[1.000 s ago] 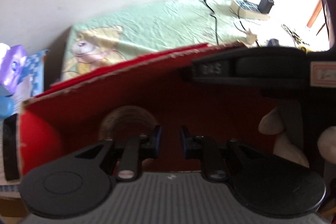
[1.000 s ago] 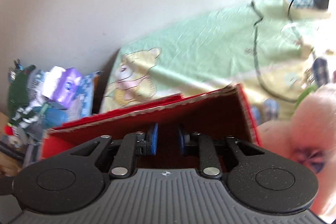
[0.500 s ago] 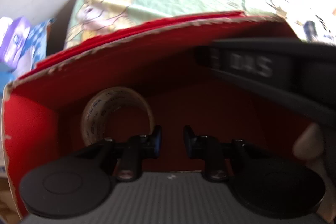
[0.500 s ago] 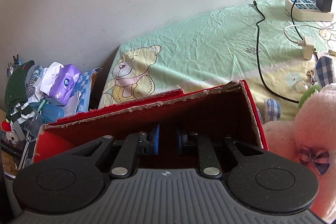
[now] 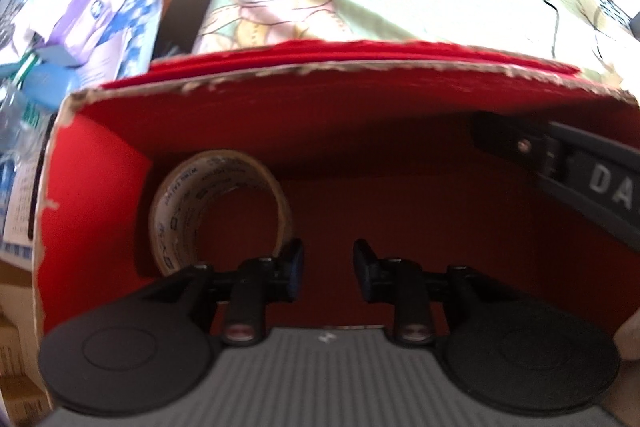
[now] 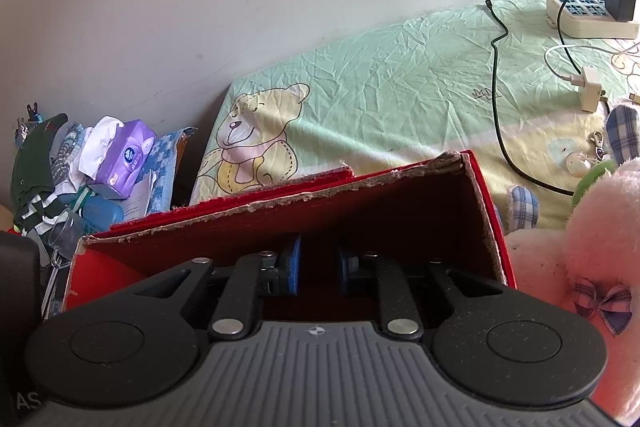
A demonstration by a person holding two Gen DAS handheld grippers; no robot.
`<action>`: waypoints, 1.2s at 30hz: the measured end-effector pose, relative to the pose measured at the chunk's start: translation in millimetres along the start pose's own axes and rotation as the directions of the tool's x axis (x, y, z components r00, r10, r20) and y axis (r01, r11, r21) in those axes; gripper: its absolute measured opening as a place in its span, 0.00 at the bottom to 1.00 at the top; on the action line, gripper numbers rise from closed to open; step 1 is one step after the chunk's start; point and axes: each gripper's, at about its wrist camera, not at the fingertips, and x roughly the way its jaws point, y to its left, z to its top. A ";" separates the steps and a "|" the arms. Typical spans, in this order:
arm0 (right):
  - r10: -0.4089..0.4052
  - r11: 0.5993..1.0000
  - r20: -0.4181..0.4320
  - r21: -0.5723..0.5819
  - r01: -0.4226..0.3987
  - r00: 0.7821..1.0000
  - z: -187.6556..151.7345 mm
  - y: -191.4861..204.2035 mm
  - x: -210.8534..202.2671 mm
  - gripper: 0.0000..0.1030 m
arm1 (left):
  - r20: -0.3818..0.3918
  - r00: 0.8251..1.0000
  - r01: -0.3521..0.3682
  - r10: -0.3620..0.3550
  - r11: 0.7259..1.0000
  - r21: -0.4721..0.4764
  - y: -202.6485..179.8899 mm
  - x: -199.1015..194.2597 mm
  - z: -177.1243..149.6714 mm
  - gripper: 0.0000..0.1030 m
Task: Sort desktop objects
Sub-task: 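Lift the open right gripper out of the red box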
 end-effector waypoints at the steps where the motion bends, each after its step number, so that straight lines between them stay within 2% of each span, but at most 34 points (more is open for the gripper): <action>1: 0.001 1.000 -0.001 0.001 -0.001 1.000 -0.1 -0.2 0.1 0.20 | -0.002 1.000 -0.003 0.003 1.000 -0.013 1.9 -0.2 0.0 0.32; 6: 0.000 1.000 -0.002 0.002 0.000 1.000 -0.4 -0.5 0.9 0.20 | -0.014 1.000 -0.022 0.021 0.997 -0.076 10.0 -3.1 -2.2 0.33; 13: -0.001 1.000 -0.001 0.003 0.001 1.000 -0.6 -0.2 0.8 0.20 | -0.046 0.999 0.004 -0.012 0.987 -0.160 24.2 -3.5 -2.5 0.32; 30: -0.011 1.000 -0.027 -0.020 0.011 1.000 -2.6 0.6 5.1 0.21 | -0.037 0.999 0.006 -0.012 0.988 -0.153 23.5 -11.2 -6.6 0.33; 36: -0.011 1.000 -0.028 -0.020 0.010 1.000 -2.5 0.5 5.5 0.21 | -0.031 0.999 0.013 -0.018 0.991 -0.136 20.8 -12.0 -8.6 0.37</action>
